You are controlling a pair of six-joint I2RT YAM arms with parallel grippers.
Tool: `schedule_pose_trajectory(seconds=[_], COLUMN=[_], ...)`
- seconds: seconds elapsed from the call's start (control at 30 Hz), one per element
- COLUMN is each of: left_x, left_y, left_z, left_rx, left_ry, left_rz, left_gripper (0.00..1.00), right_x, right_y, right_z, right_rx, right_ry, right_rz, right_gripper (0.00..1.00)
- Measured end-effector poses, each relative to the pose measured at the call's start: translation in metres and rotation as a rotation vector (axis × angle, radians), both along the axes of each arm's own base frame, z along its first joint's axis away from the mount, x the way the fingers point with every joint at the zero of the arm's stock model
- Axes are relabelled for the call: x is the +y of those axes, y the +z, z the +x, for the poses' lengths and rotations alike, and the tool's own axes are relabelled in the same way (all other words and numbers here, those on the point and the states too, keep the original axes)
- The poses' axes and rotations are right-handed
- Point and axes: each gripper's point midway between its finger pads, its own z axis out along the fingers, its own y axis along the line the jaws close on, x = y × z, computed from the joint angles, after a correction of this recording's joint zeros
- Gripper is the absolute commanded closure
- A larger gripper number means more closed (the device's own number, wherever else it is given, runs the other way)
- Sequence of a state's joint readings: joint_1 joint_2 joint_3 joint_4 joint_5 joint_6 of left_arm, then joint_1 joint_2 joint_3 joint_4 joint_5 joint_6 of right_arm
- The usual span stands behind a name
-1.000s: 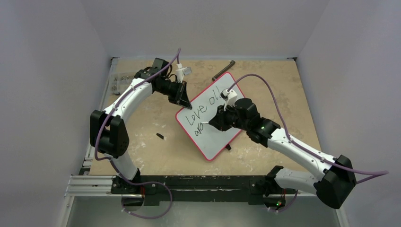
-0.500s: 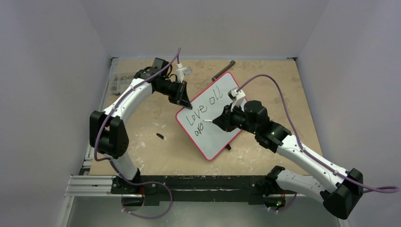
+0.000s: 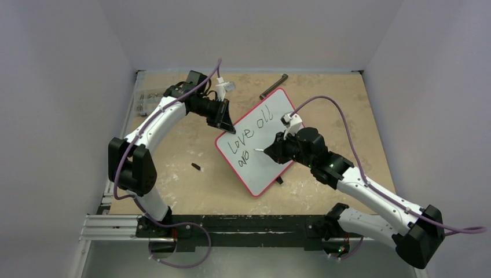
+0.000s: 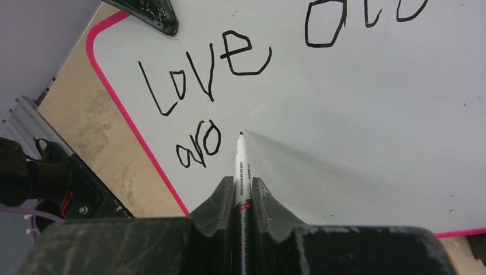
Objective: Write a sentence on the whiteboard
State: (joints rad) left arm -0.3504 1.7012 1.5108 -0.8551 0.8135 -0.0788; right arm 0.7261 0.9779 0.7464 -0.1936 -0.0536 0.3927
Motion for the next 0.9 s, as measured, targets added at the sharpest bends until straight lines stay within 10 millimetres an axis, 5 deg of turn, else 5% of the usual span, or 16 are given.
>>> schedule_pose_trajectory(seconds=[0.9], left_x=[0.023], left_y=[0.004], left_z=[0.012], left_rx=[-0.009], left_ry=[0.072], left_rz=[0.010], left_gripper=[1.00], right_x=[0.022], right_y=[0.007], right_z=[-0.001], right_rx=[-0.073], right_ry=[0.106], right_rz=[0.083], right_gripper=[1.00])
